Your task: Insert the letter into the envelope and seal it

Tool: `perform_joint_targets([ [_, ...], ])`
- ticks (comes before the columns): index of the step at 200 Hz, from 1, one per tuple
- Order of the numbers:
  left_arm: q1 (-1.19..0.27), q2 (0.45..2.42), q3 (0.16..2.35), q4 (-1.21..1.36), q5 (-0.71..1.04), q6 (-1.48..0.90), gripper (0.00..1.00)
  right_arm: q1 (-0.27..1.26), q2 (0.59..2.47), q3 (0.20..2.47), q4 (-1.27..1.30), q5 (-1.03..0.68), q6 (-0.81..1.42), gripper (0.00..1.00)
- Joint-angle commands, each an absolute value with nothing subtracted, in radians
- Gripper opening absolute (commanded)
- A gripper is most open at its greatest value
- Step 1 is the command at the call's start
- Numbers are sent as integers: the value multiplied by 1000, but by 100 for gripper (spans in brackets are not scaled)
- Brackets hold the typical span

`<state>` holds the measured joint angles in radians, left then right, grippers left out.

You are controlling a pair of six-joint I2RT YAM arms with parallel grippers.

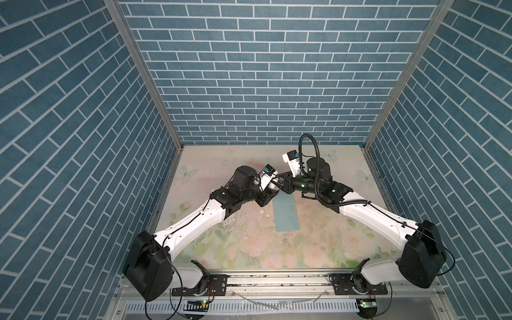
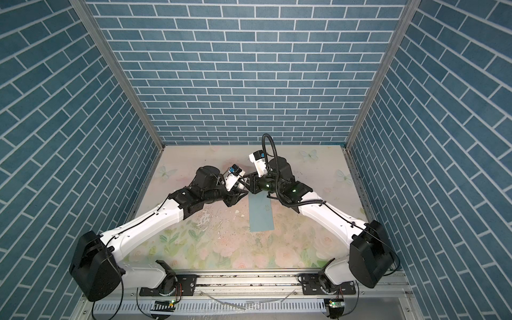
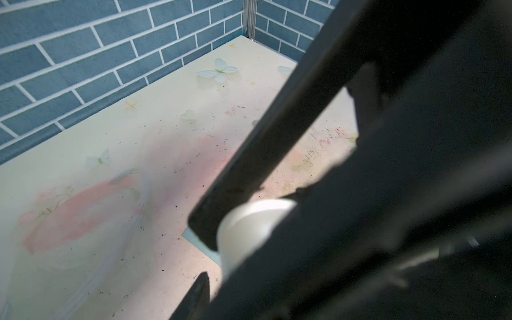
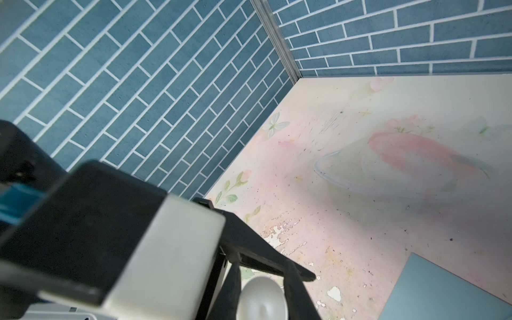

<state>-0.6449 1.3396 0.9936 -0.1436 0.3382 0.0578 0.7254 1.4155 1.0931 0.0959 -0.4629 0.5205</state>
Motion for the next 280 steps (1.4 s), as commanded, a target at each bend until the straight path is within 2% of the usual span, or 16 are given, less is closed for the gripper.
perform_joint_targets([
  [1, -647, 1336, 982, -110, 346, 61, 42, 721, 1385, 1096, 140, -456, 557, 0],
  [35, -647, 1333, 971, -82, 344, 55, 17, 719, 1387, 1096, 138, -463, 558, 0],
  [61, -647, 1326, 949, -42, 329, 43, 0, 713, 1376, 1103, 113, -452, 544, 15],
  [111, -647, 1304, 909, -3, 271, 36, 0, 669, 1274, 1122, -93, -307, 421, 55],
  [132, -647, 1284, 877, 31, 265, 38, 0, 637, 1236, 1149, -235, -190, 354, 64],
  [165, -647, 1248, 836, 82, 274, 38, 0, 537, 1233, 1200, -432, -57, 313, 69],
  [201, -648, 1234, 823, 85, 285, 34, 0, 402, 1340, 1266, -627, 33, 265, 70],
  [280, -647, 1244, 813, 100, 317, 22, 0, 286, 1675, 1392, -736, 99, 128, 72],
])
